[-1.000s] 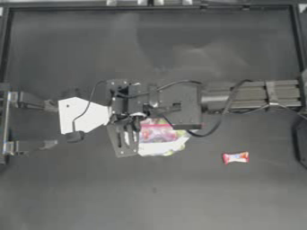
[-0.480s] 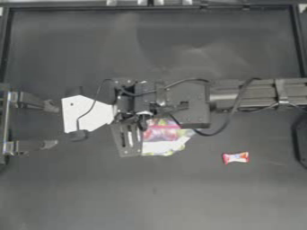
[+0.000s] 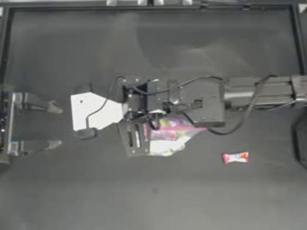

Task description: Put candy in bag

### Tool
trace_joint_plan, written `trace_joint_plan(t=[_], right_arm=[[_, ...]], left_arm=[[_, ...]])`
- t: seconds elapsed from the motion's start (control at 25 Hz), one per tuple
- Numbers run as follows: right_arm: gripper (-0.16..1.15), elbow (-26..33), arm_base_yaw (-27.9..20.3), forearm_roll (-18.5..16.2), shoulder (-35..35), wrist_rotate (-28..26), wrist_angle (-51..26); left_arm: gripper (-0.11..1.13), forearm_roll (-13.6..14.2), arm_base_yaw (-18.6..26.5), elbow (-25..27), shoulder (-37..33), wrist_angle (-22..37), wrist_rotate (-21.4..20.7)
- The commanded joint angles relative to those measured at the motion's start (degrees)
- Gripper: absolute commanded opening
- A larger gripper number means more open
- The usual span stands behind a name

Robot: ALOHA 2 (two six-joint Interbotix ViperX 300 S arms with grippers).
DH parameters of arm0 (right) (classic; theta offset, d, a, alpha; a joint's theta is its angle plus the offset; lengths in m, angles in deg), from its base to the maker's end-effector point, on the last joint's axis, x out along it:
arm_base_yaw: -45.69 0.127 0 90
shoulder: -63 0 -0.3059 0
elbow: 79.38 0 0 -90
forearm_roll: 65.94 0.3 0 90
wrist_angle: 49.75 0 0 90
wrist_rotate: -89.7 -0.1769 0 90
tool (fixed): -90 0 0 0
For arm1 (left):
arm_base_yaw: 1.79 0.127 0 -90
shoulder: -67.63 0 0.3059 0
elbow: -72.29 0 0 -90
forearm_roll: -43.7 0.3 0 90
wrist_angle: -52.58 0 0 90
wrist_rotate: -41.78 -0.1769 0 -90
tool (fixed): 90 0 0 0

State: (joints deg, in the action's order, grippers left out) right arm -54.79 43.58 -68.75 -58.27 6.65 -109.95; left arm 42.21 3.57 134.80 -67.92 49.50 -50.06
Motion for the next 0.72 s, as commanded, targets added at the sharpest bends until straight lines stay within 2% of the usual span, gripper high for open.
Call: trace_joint_plan(t=[0.04,0.44,0.72], right_arm=[[0.05,-1.67,0.18,-0.09,4.13,-0.7,2.11],[0.05,-9.05,0.26,-0.09,8.09,-1.85,8.0],[0.05,-11.43,0.26,0.09,9.84,-1.93,10.28]], left_arm=[[1.01,-0.26,0.09,-1.41,3.08,-1.05,0.09],[1.01,-0.44,0.09,-4.04,12.66,-6.59,0.09],[1.01,-0.62,0.09,-7.03,21.01,-10.72,0.09]])
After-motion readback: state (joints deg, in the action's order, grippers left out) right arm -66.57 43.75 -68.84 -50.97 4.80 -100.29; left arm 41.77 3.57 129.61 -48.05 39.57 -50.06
